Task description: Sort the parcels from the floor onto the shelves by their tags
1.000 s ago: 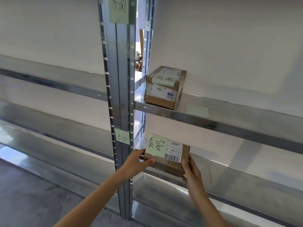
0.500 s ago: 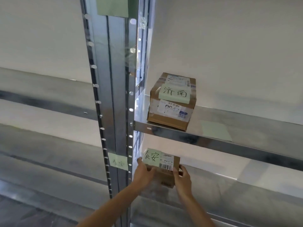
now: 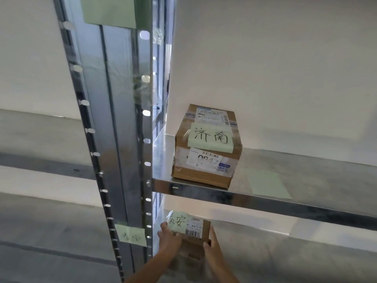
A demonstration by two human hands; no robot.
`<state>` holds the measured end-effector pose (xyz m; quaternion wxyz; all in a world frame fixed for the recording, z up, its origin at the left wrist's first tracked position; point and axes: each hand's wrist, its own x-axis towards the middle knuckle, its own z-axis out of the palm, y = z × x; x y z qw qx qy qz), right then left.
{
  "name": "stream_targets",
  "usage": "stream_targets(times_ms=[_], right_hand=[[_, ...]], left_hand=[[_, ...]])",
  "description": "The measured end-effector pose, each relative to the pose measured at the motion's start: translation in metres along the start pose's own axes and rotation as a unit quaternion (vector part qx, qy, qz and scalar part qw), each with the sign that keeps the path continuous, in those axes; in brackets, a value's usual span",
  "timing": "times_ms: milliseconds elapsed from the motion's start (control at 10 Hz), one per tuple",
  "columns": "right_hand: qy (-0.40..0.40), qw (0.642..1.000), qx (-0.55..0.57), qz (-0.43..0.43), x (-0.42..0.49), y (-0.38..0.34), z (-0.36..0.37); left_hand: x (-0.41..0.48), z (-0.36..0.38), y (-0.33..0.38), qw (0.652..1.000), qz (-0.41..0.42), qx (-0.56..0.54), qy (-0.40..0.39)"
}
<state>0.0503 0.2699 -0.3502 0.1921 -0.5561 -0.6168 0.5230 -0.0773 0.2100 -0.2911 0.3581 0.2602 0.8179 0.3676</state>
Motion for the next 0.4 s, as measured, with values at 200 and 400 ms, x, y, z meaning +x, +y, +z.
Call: stream_targets(times_ms=[200, 400], right_hand=[[-0.025, 0.997, -0.073, 0.005, 0.012, -0.005, -0.004], [0.019, 0.992, -0.124, -0.013, -0.005, -0.031, -0.029]], left_hand=[[0.012, 0.003, 0.001, 1.000, 0.000, -0.004, 0.011], [0.013, 0.009, 0.001, 0.998, 0.025, 0.030, 0.049]])
